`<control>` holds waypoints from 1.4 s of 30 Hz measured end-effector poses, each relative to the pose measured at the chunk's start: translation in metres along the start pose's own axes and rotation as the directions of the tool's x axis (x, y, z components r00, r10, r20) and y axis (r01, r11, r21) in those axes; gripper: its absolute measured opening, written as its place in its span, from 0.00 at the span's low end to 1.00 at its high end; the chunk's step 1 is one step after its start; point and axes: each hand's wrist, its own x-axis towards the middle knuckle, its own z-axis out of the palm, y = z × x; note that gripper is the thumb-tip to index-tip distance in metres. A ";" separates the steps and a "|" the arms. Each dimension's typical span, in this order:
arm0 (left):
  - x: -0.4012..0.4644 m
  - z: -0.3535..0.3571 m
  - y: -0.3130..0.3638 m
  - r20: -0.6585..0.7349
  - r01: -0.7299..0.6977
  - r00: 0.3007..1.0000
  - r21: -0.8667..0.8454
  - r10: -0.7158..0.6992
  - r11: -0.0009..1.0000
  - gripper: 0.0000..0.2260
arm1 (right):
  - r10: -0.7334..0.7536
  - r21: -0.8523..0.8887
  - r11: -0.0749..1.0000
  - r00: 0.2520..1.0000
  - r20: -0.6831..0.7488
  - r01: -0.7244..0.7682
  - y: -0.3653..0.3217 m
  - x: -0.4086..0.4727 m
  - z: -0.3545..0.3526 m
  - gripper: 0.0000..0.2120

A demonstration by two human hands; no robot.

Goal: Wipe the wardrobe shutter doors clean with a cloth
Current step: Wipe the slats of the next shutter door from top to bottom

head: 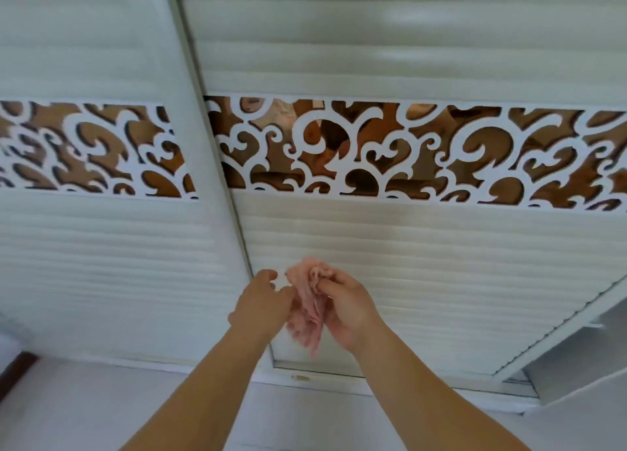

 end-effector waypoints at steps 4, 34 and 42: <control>-0.032 -0.042 -0.013 0.058 0.107 0.994 -0.390 -0.092 0.915 0.20 | 0.049 -0.072 0.997 0.990 0.130 -0.040 -0.005 -0.022 0.043 0.10; -0.166 -0.439 -0.510 -0.355 0.080 0.494 -0.891 -0.794 0.448 0.07 | 0.672 -0.740 0.637 0.625 0.396 -0.216 0.427 -0.143 0.540 0.09; -0.164 -0.490 -0.614 -0.218 -0.013 0.284 -0.975 -0.934 0.224 0.06 | 0.809 -0.833 0.502 0.468 0.356 -0.234 0.517 -0.141 0.622 0.10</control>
